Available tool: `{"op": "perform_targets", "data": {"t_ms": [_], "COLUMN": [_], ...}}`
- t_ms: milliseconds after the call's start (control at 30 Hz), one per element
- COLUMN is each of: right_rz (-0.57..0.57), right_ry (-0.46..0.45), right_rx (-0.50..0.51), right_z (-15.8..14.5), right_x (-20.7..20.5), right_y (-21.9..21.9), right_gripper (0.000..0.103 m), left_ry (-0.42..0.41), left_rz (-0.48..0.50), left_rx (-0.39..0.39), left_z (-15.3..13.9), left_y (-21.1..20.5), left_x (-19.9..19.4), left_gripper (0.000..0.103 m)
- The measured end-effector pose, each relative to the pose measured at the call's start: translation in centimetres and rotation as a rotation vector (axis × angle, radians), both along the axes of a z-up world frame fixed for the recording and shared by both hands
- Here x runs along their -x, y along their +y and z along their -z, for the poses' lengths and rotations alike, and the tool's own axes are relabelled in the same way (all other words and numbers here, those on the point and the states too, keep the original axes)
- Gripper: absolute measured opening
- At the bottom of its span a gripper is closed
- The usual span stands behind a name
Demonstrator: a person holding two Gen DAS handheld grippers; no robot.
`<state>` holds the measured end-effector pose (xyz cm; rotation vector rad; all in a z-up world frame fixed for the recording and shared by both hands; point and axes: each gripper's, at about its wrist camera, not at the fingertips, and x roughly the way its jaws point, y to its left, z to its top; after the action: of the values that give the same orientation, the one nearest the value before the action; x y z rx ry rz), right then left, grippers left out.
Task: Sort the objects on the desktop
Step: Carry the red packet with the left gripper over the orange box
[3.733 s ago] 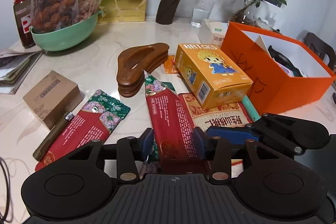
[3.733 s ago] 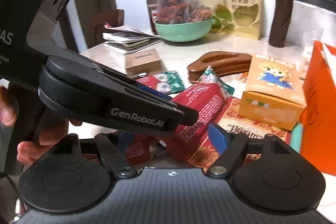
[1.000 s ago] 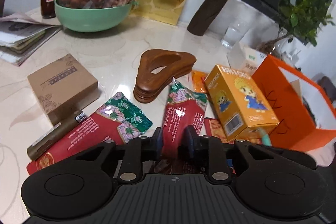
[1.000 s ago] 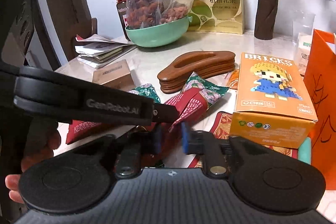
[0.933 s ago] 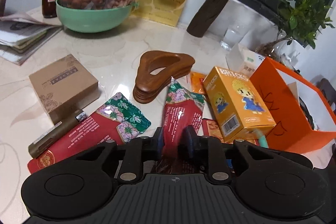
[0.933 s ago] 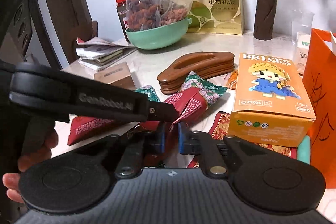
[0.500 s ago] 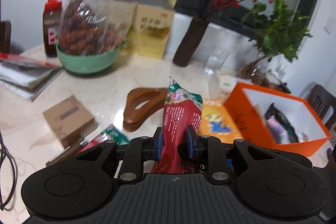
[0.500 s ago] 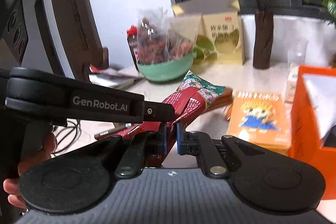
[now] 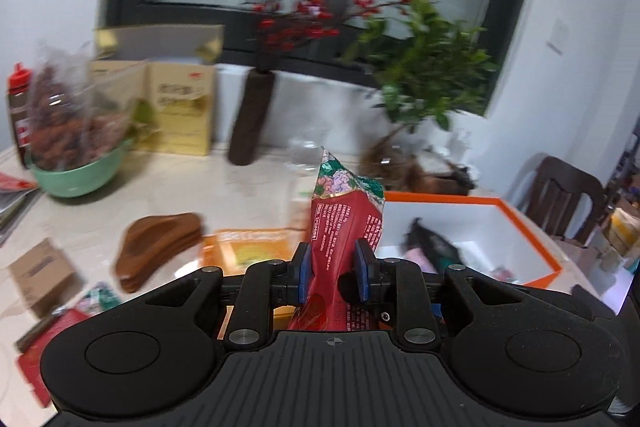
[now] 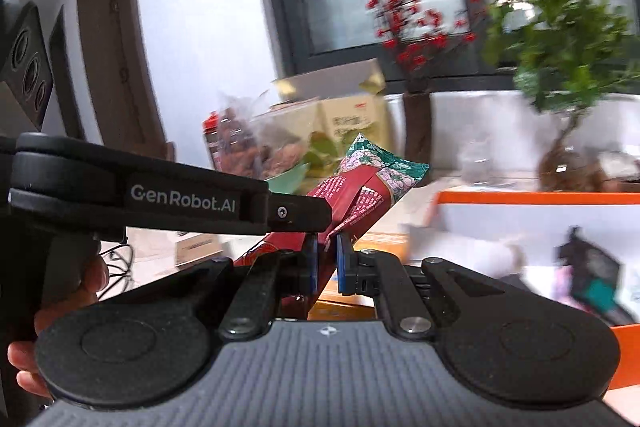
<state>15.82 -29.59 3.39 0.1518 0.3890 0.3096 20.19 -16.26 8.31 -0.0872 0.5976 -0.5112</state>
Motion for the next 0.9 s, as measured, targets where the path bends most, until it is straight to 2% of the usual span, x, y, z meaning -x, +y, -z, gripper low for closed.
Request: {"op": "perform_targets", "data": {"t_ms": [333, 633, 700, 733, 800, 833, 867, 900], "right_rz": [0.128, 0.168, 0.173, 0.174, 0.191, 0.202, 0.22, 0.247], "right_ry": [0.008, 0.072, 0.088, 0.096, 0.104, 0.098, 0.091, 0.073], "right_rx": [0.01, -0.012, -0.018, -0.02, -0.012, -0.003, 0.002, 0.009], "right_z": [0.2, 2.7, 3.2, 3.4, 3.8, 3.9, 4.0, 4.0], "right_x": [0.2, -1.7, -2.2, -2.4, -2.7, -2.7, -2.5, -2.3], "right_y": [-7.7, -11.7, -12.0, -12.1, -12.2, -12.2, -12.3, -12.3], "right_gripper": [0.011, 0.011, 0.011, 0.011, 0.02, 0.032, 0.065, 0.085], "left_ry": [0.004, 0.065, 0.081, 0.089, 0.093, 0.087, 0.065, 0.032], "left_rz": [0.095, 0.125, 0.122, 0.122, 0.101, 0.087, 0.065, 0.044], "left_rx": [0.027, 0.047, 0.047, 0.051, 0.06, 0.063, 0.065, 0.066], "left_z": [0.8, 3.8, 4.4, 4.7, 5.0, 5.0, 5.0, 4.8], "left_y": [-9.2, -13.0, -13.3, -13.3, -13.0, -12.8, -12.5, -12.2], "left_x": [-1.3, -4.2, -4.9, -5.2, -5.4, -5.3, -5.0, -4.6], "left_gripper": [0.022, 0.022, 0.026, 0.043, 0.073, 0.095, 0.103, 0.103]}}
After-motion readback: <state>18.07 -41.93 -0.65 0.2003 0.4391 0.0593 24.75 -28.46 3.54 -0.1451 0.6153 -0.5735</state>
